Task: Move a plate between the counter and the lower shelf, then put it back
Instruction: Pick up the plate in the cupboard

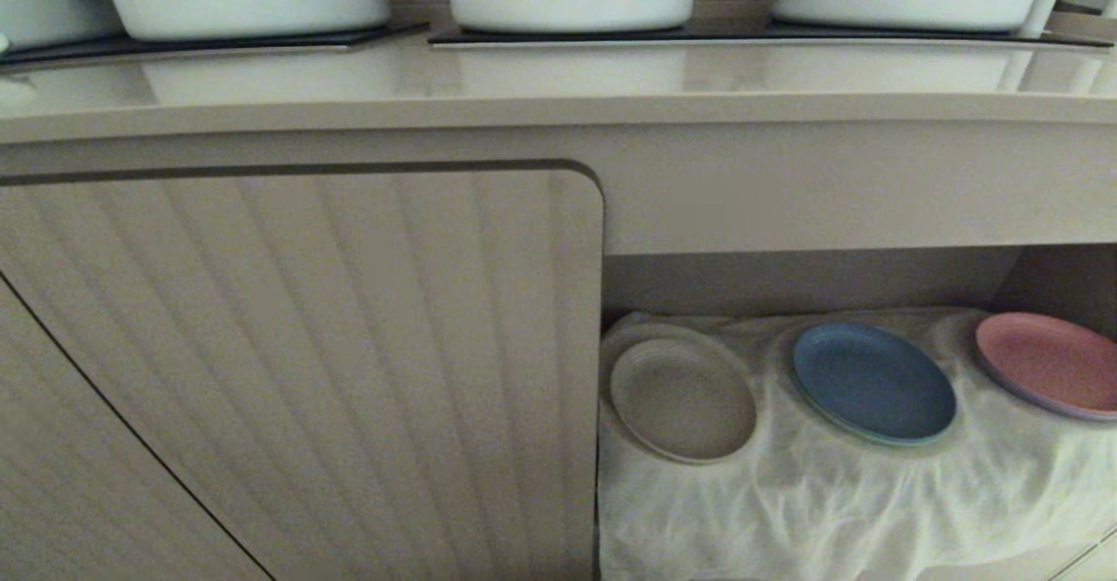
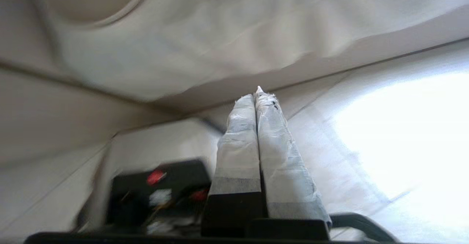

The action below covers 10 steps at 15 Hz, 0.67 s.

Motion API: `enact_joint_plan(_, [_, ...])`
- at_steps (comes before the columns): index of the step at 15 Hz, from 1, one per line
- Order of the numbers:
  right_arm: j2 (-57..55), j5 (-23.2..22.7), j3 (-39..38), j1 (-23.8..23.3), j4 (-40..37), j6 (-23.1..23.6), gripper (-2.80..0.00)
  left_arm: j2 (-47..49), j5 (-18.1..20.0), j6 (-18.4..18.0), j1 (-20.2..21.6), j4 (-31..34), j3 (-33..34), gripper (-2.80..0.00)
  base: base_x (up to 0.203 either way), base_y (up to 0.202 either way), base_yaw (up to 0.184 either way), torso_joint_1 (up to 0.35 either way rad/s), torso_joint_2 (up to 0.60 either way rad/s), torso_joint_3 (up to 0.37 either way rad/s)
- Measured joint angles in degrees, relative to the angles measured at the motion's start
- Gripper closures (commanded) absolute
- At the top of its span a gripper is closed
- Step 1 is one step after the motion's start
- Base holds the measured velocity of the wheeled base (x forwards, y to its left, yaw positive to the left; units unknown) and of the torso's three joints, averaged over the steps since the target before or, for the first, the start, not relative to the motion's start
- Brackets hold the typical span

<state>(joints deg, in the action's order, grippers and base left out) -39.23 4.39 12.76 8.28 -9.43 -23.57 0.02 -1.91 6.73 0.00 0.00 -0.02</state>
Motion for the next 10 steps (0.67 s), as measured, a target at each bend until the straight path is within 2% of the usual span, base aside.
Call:
enact_joint_plan(3, [9.33,6.27,-0.23,-0.13,-6.70,2.07,0.00,0.00,-0.02,-0.03,0.00,0.00,-0.02,0.00,0.000,0.000,0.000,0.000,0.00,0.000])
enact_joint_plan(5, [15.22,8.72,-0.20,-1.21,-11.65,4.06,0.00,0.00,0.01,-0.02,0.00,0.00,-0.02,0.00,0.000,0.000,0.000,0.000,0.00,0.000])
enact_joint_plan(8, [22.27,9.43,0.30,-7.25,-15.34,8.82,0.00,0.00,0.01,-0.01,0.00,0.00,-0.02,0.00,0.000,0.000,0.000,0.000,0.00,0.000])
enact_joint_plan(10, [25.21,9.27,0.30,-8.88,-15.04,11.30,0.00,0.00,0.01,-0.03,0.00,0.00,-0.02,0.00,0.000,0.000,0.000,0.000,0.00,0.000])
